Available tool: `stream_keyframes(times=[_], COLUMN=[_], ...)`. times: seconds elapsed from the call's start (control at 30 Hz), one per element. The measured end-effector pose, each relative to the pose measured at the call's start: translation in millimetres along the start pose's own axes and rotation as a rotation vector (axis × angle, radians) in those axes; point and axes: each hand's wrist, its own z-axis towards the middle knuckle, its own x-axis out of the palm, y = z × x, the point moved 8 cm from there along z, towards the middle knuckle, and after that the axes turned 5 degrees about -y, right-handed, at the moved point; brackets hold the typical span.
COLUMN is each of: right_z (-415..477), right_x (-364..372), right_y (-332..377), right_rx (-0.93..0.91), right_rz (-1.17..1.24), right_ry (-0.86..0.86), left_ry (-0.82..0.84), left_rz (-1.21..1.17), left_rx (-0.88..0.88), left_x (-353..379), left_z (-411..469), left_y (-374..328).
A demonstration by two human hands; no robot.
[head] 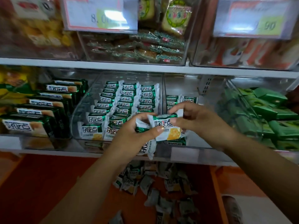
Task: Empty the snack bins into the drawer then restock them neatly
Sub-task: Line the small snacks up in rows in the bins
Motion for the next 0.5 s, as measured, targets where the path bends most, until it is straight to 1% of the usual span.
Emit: stream_keyframes(times=[0.03,0.1,0.17,0.2,0.27,0.3,0.4,0.5], right_z=[4,17,35,45,62,71,94,109], right_x=[-11,-49,-94,-111,-130,-135,-131,-121], right_y=[-5,-26,-60,-78,-106,-119,-145,-155], right_rx=[0.001,0.026,0.094,0.145,0.242,0.268,0.272,0.301], right_rz=[0.029,0.090,0.058,-0.028,-0.273,-0.307,-0.195,-0.218], right_ry=[-0.074,-0.323,-0.546,-0.590,-0.599,-0.613,-0.582,-0.569], left_ry=[0.000,0.005,0.006,0.011,0.037,0.034,0.001,-0.068], left_rz=[0.005,-0.013,-0.003,-0.001,-0.009,-0.014,-0.028,-0.088], left_rx=[-0.004,-0.038,-0.078,-0.093,-0.112,-0.126,-0.095,-0.058], left_x=[-1,-5,-10,-12,-15,-17,-25,-33], left_z=[2,8,15,18,22,24,29,35], left_y=[2,9,19,24,31,33,35,36])
